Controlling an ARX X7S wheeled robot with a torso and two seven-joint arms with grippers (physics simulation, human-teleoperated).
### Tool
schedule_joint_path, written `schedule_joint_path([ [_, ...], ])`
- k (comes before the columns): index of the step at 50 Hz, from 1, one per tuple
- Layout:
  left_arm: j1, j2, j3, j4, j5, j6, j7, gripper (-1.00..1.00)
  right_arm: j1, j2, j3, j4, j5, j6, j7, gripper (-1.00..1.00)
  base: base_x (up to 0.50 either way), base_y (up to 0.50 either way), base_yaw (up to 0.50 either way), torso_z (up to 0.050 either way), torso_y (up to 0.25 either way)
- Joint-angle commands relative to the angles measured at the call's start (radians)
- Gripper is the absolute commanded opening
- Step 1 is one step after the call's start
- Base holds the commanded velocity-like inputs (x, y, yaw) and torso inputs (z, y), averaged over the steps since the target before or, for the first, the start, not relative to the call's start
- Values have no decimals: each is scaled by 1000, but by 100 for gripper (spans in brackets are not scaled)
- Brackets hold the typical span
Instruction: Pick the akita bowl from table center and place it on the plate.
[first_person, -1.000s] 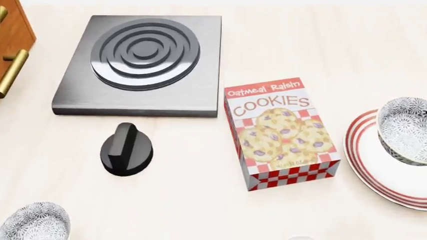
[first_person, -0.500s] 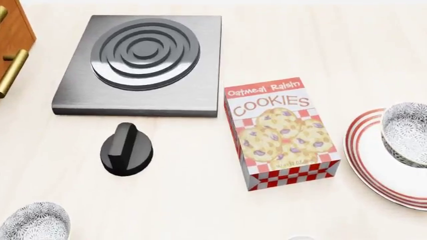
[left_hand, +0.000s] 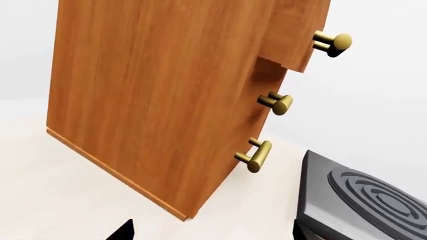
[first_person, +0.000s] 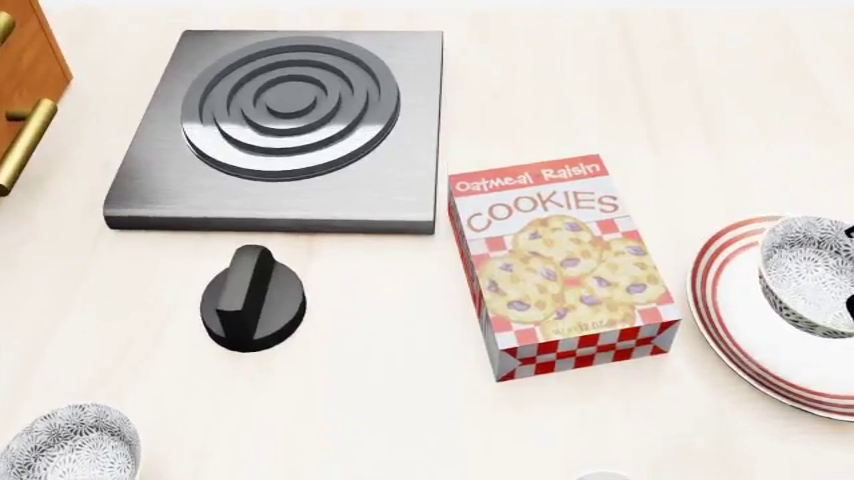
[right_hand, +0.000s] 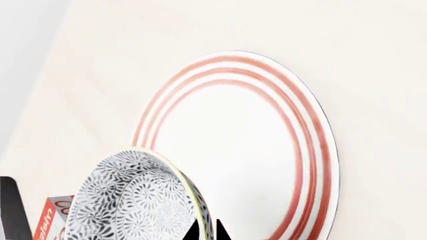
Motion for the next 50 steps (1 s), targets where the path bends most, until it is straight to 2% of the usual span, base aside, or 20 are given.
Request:
schedule_joint_path([
  [1,4,-3,-1,5,-4,1,-3,100,71,1,-45,136,-72,-68,-98,-100,0,0,0,0,0],
  [11,6,-3,-1,1,-6,2,-7,100,108,-5,-79,237,-122,-114,-165,-100,0,0,0,0,2],
  [26,11,-7,2,5,-12,3,-4,100,260,-43,-187,534,-256,-212,-353,-100,0,0,0,0,0],
  [45,20,-10,17,19,-13,1,0,100,263,-66,-97,541,-394,-298,-417,-100,0,0,0,0,0],
  [46,20,-10,16,19,-13,2,-1,100,262,-64,-85,533,-386,-306,-422,100,0,0,0,0,0],
  [50,20,-10,19,20,-12,2,-1,100,186,-66,-35,396,-331,-295,-406,100,0,0,0,0,0],
])
